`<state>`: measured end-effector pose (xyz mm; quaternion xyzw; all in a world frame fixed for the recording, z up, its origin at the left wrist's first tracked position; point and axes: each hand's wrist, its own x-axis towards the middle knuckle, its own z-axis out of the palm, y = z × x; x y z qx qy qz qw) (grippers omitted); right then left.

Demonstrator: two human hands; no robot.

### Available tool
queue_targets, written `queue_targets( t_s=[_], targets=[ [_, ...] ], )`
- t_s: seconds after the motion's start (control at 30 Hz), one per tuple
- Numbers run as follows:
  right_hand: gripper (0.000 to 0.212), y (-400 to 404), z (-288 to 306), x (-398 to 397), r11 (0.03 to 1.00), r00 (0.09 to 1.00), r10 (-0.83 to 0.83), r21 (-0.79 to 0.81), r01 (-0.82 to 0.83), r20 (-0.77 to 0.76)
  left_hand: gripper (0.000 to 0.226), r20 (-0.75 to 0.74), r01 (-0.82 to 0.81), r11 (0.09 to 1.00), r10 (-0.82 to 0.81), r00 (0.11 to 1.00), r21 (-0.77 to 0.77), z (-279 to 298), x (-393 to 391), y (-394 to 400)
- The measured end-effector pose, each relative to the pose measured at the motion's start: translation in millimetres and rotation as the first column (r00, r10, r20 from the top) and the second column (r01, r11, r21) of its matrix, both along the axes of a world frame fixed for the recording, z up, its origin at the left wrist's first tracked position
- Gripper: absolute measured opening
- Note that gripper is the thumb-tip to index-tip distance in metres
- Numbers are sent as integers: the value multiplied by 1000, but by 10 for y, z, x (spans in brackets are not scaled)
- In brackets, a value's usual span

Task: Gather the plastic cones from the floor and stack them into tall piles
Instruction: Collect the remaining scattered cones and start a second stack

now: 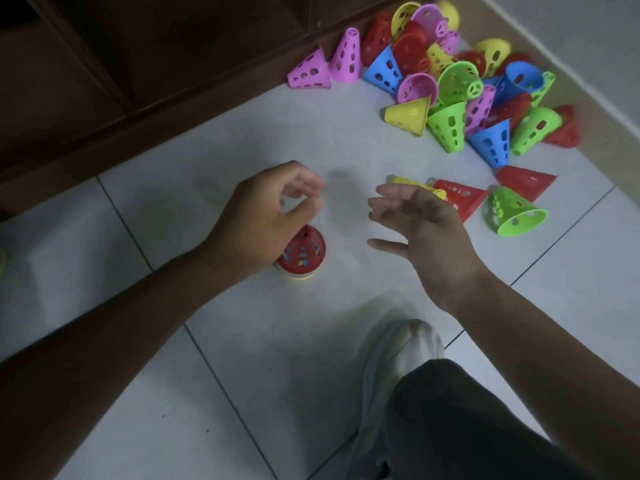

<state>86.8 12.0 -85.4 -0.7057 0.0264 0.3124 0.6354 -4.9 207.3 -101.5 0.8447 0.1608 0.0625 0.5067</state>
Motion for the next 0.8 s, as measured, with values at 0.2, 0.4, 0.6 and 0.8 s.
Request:
queue_targets(
  t_s=[0.2,0.4,0.6,0.8],
  targets=[
    [15,-383,-114,406,961,926,-53,-231,149,374,18,-75,228,968,-221,972,104,32,546,-184],
    [32,-946,-368,743,813,787,-44,-436,387,615,39,-135,419,880,-398,908,225,-120,1072,-442],
    [48,-1318,-613,889,730,832,-77,-537,423,550,73,-251,511,824,-455,855,245,-293,1486,-711],
    [47,-1343,-675,1006,745,871,-80,-551,376,485,113,-353,627,735,-533,769,258,-597,1800,-889]
  ],
)
